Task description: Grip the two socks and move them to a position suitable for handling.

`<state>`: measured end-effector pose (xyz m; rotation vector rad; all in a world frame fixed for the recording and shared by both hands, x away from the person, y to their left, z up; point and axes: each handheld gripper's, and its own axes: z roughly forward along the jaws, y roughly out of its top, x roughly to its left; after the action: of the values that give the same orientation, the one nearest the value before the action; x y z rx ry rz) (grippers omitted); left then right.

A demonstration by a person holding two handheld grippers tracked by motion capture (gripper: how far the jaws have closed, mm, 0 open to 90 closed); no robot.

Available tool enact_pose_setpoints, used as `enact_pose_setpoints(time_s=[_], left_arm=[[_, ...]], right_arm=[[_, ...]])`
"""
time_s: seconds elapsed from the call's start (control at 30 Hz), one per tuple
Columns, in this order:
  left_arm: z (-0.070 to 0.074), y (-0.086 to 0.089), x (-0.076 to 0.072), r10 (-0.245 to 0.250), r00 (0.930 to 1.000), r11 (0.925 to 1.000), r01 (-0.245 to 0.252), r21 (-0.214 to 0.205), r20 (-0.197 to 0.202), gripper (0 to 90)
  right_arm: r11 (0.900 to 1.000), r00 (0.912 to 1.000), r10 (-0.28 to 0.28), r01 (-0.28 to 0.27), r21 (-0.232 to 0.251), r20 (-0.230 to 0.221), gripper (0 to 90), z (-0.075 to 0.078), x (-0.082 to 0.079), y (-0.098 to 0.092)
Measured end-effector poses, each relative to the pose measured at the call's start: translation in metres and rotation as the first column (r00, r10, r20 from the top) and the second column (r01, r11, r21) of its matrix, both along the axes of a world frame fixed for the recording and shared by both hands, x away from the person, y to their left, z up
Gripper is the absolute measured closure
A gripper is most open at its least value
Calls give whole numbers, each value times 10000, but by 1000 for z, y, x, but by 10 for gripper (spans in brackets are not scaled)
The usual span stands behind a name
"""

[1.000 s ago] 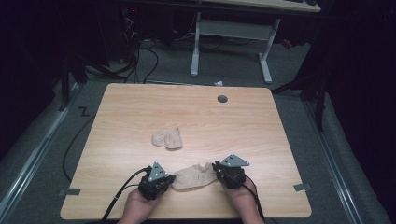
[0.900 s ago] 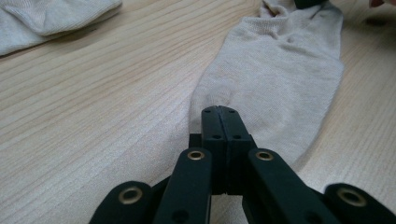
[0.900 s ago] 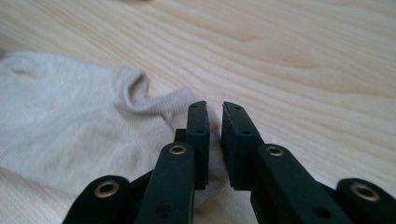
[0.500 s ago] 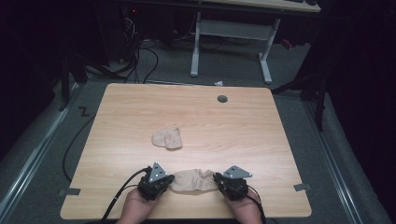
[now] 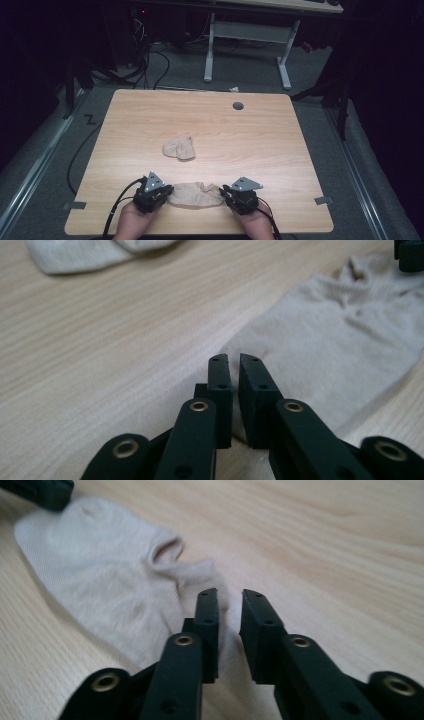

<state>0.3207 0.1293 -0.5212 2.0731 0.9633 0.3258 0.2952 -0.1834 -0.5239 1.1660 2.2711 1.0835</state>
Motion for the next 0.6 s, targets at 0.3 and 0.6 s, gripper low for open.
enact_pose_setpoints(time_s=[0.3, 0.6], left_arm=[[17, -10, 47, 478, 9985, 9988, -479, 37, 266, 783], [11, -16, 118, 1761, 9807, 9738, -1862, 1306, 854, 870]], right_arm=[[9969, 9982, -523, 504, 597, 307, 743, 4, -1, -15], [9971, 9987, -394, 371, 665, 323, 738, 2, -4, -16]])
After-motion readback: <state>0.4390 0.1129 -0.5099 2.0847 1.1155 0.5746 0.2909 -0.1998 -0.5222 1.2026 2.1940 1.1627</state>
